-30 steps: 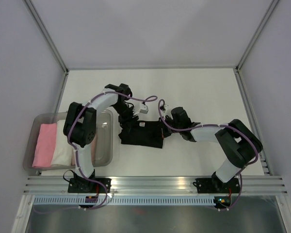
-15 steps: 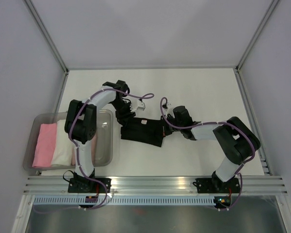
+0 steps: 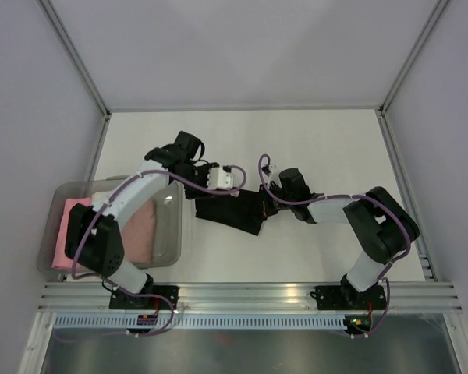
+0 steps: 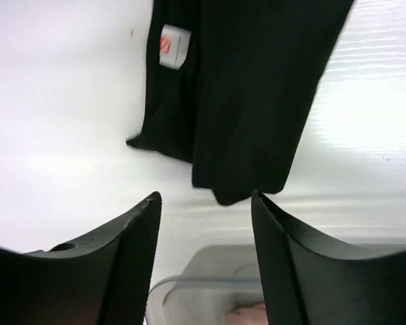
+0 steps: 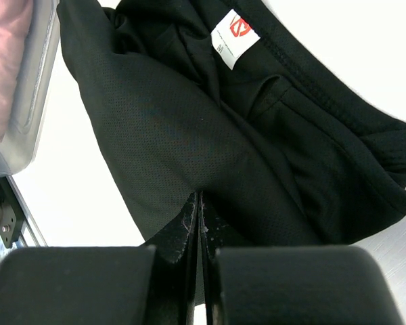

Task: Roll the t-shirts
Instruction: Roll the tshirt, then place the rolled tshirt into the container

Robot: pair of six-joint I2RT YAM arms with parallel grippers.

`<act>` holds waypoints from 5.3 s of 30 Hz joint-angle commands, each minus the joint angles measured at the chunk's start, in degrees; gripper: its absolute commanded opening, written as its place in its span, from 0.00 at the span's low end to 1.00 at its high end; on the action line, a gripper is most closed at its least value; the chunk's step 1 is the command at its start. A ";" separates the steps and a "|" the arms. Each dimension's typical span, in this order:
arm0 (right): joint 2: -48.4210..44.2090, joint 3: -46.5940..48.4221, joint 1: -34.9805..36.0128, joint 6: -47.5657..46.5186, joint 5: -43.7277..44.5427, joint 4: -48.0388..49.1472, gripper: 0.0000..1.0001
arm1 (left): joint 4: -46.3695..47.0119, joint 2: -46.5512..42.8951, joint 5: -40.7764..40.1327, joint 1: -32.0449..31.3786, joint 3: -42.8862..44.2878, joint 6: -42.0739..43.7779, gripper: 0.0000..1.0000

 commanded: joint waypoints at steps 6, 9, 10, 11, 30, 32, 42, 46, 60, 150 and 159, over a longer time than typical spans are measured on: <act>-0.77 0.92 -0.28 0.08 0.48 1.24 0.06 | 23.68 -10.10 -10.07 -8.92 -27.32 11.79 0.75; -0.86 1.01 -0.37 -0.28 -0.13 0.98 0.06 | 30.36 -9.05 -12.80 -9.10 -28.74 11.79 0.77; -0.95 1.10 -0.37 -0.62 -0.13 0.71 0.06 | 30.90 -8.62 -13.50 -9.10 -28.66 11.96 0.77; -1.03 1.10 -0.28 -1.06 -0.13 0.54 0.06 | 30.90 -8.18 -13.86 -9.10 -28.83 12.66 0.77; -1.30 2.51 -0.81 -3.18 -1.45 -1.75 0.06 | 34.24 -7.55 -8.86 -6.55 -32.07 21.97 0.77; -1.30 2.42 -0.81 -3.00 -1.45 -1.66 0.06 | 34.16 -8.61 -6.75 -6.11 -32.35 23.21 0.77; -1.39 2.42 -0.81 -3.35 -1.36 -2.10 0.07 | 33.54 -1.05 -9.11 -4.09 -28.30 24.44 0.77; -1.30 2.86 -0.81 -3.88 -1.45 -2.28 0.09 | 33.54 0.26 -8.85 -4.09 -30.76 27.08 0.75; -16.05 -1.60 7.53 -30.40 8.57 -10.98 0.50 | 24.53 1.06 -2.71 -3.91 -24.62 21.47 0.02; 7.67 16.04 -10.65 -15.40 -27.38 -33.13 0.00 | -13.96 10.37 12.36 -0.12 17.40 -5.13 0.74; 8.28 16.92 -10.83 -15.13 -26.33 -33.22 0.00 | -3.39 16.17 14.00 -8.04 14.77 -18.08 0.75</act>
